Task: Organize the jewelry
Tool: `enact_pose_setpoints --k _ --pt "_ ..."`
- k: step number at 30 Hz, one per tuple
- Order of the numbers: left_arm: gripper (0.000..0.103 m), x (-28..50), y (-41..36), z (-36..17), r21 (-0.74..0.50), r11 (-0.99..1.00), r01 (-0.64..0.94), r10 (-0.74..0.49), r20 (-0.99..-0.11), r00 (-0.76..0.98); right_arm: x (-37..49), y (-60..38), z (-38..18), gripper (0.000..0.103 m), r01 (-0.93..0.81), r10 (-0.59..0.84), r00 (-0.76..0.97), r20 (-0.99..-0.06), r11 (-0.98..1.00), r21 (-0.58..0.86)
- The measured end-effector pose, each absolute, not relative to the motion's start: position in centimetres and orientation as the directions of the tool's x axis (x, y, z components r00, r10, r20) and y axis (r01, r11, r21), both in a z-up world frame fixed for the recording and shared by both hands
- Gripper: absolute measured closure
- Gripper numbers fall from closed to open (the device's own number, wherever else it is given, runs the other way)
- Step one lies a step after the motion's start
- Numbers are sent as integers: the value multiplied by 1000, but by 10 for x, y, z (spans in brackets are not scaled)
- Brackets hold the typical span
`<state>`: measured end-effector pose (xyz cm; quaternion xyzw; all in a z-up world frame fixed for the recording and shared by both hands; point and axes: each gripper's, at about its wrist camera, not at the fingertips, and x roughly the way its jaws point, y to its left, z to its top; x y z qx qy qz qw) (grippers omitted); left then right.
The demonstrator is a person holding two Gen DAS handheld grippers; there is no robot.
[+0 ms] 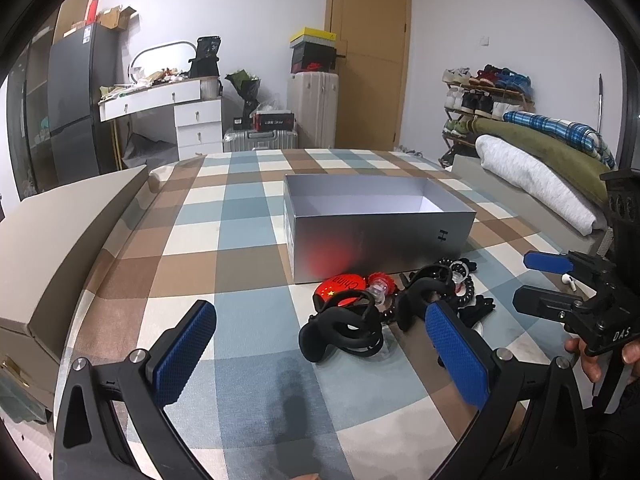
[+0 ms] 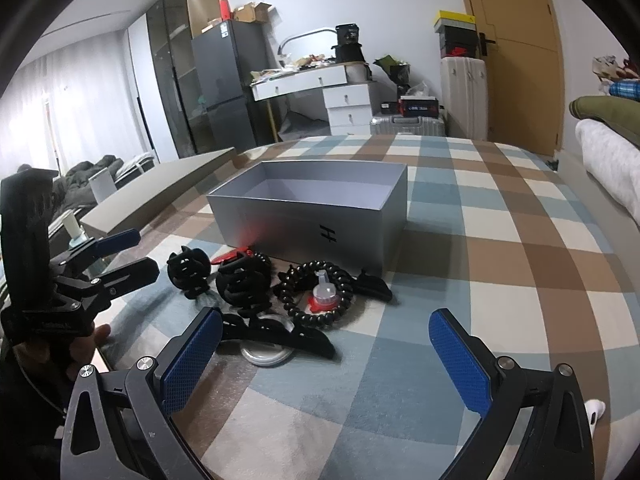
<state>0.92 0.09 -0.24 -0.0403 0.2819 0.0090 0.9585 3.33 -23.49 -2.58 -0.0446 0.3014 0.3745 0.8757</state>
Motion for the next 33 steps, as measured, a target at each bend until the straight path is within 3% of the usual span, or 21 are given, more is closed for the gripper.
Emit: enact_pose_setpoints --k 12,28,31,33 --pt "1 23 6 -1 -63 998 -26 -18 -616 788 38 -232 -19 0 -648 588 558 -586 750 135" --pt "4 33 3 -10 -96 995 23 -82 -676 733 36 -209 -33 0 -687 595 439 -673 705 175" --pt "15 37 5 -13 -115 993 27 -99 -689 718 34 -202 -37 0 -692 587 424 -689 701 171" --pt "28 38 6 -15 -128 991 27 -109 -697 709 35 -200 -39 0 -693 589 413 -695 698 180"
